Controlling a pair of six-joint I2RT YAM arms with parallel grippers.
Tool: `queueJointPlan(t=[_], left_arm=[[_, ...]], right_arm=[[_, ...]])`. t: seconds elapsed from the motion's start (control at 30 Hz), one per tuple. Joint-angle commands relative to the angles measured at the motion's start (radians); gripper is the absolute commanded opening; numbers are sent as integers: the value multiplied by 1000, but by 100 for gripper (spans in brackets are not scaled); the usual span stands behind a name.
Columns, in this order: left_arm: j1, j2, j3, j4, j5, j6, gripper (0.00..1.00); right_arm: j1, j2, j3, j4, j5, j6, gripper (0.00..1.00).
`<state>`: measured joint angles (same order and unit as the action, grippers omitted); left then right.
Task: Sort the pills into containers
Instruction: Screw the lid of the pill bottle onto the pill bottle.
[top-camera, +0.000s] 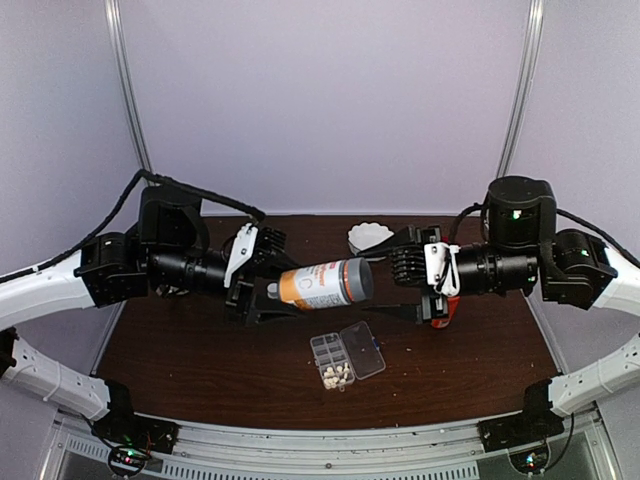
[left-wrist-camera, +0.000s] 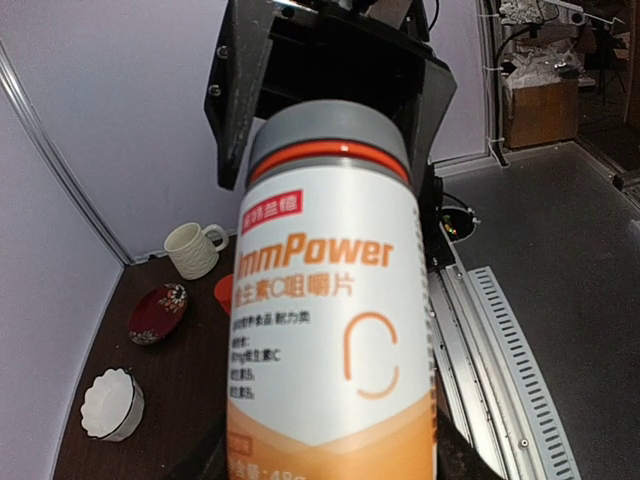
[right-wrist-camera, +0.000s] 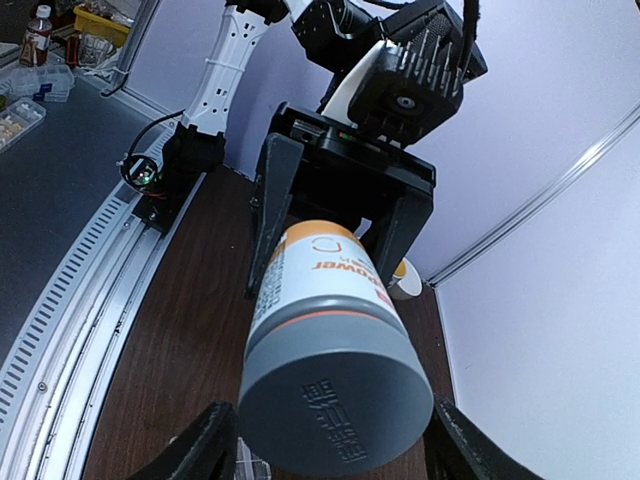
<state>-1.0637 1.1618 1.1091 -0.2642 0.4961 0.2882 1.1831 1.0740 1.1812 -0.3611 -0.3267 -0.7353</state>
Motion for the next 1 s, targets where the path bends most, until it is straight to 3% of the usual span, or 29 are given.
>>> queueJointPlan(t=[0.0, 0.13, 0.33, 0.7, 0.97], left_arm=[[-2, 4, 36, 22, 21, -14, 0], [-1, 4, 38, 21, 19, -11, 0], [-2, 7, 37, 22, 18, -11, 0], [-2, 8, 38, 21, 21, -10, 0], [-2, -9, 9, 49, -48, 21, 0]], right_arm=[[6, 3, 28, 43, -22, 12, 64], [7, -3, 20, 58, -20, 23, 75], [7, -1, 20, 54, -21, 21, 67], [8, 7, 24, 34, -39, 29, 41], [10, -7, 12, 26, -88, 285, 21]])
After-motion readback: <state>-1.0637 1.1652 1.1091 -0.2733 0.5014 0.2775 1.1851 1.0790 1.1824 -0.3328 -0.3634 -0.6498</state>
